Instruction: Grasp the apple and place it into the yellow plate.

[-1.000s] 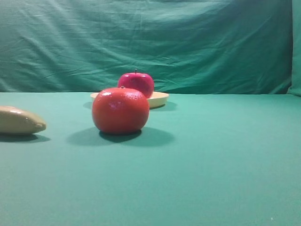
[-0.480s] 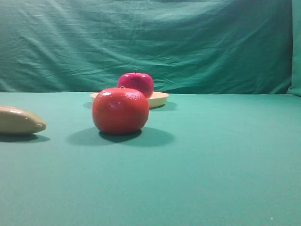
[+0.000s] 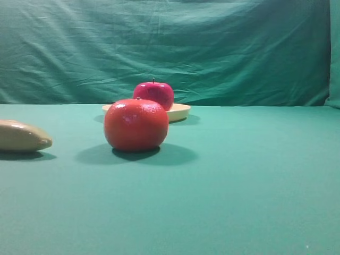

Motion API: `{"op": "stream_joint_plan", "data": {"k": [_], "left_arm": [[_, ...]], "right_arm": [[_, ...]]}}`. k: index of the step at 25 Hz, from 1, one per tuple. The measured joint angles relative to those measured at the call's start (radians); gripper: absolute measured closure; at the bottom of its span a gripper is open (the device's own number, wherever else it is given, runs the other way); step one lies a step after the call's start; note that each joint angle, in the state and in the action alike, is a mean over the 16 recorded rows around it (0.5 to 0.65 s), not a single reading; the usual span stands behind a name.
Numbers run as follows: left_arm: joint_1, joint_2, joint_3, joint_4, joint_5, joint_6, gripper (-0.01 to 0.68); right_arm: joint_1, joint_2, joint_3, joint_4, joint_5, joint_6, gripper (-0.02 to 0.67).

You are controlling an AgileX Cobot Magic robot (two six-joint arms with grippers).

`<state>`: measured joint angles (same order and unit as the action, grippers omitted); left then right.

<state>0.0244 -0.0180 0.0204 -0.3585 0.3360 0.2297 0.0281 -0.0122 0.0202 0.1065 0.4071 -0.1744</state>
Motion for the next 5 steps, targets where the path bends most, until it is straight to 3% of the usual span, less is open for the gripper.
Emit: {"op": "stream_joint_plan", "data": {"k": [5], "left_arm": [[0.0,0.0,0.0,0.0,0.0,0.0,0.516]], "right_arm": [[0.0,0.0,0.0,0.0,0.0,0.0,0.649]]}}
